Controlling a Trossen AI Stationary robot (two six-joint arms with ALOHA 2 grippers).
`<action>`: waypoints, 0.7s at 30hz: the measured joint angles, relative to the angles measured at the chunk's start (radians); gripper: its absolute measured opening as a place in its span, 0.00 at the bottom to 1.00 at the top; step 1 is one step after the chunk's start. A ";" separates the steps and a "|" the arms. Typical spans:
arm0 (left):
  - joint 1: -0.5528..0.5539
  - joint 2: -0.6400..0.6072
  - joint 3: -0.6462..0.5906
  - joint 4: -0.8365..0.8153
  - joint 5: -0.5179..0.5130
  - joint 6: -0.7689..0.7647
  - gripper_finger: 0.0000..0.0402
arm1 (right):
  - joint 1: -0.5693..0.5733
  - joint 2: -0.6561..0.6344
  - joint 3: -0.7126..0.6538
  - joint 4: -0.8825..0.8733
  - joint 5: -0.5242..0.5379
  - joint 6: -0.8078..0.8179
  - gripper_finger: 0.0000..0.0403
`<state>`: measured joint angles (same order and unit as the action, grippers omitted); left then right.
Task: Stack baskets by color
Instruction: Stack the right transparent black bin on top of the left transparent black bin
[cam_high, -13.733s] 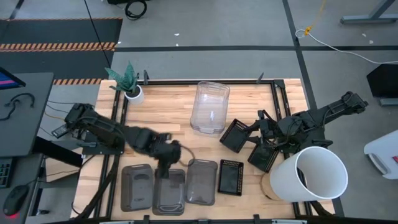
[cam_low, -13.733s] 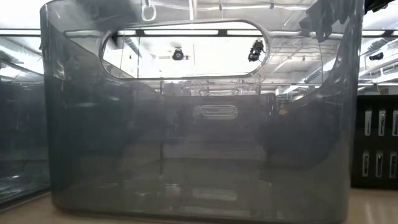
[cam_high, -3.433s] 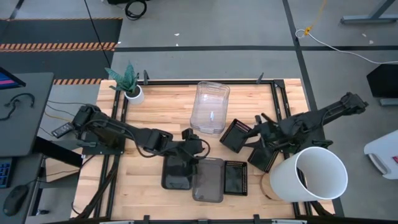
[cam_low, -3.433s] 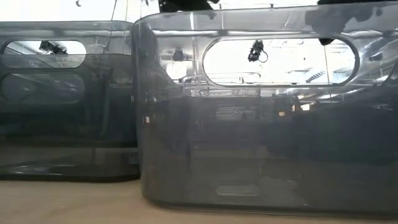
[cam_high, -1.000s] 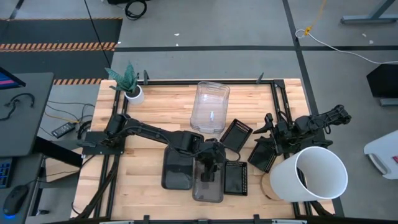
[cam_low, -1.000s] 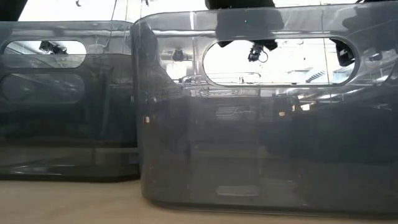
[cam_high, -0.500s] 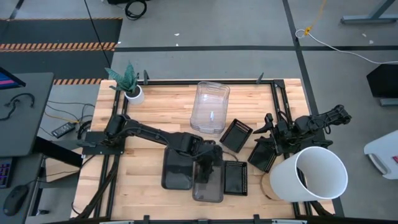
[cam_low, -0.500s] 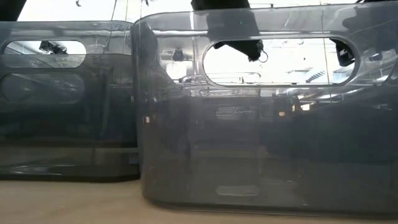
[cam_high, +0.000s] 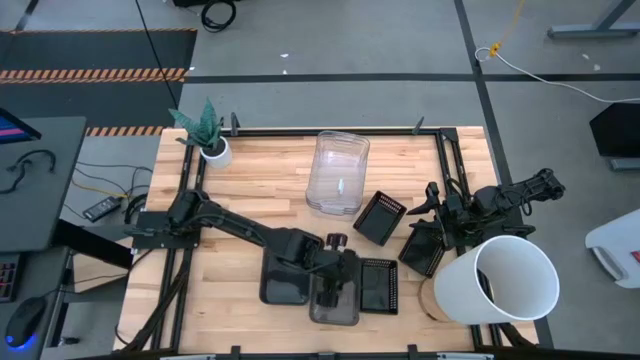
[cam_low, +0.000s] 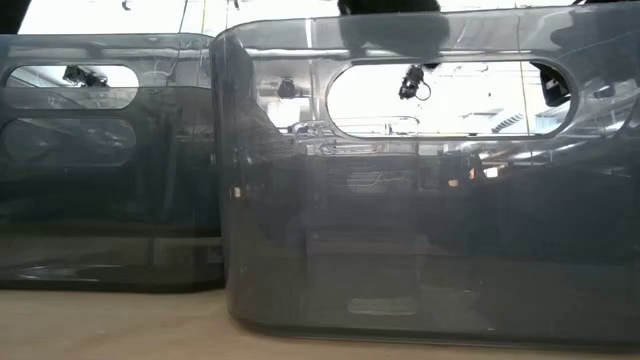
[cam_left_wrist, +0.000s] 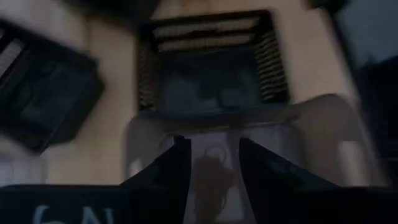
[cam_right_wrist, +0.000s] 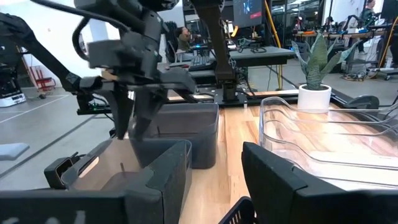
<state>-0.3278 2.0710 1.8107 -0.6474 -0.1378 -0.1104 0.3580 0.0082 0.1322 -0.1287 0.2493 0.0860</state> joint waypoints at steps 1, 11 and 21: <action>0.010 0.003 0.000 -0.020 -0.010 -0.013 0.35 | 0.000 0.000 0.000 0.000 0.000 0.000 0.40; 0.106 0.036 -0.002 -0.118 -0.041 -0.035 0.50 | 0.000 0.000 0.000 0.008 0.000 0.000 0.40; 0.129 0.103 -0.002 -0.162 -0.026 0.008 0.54 | 0.000 0.003 0.000 0.025 -0.007 0.000 0.40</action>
<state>-0.1991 2.1745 1.8088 -0.8094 -0.1634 -0.1024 0.3578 0.0115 0.1326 -0.1035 0.2427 0.0860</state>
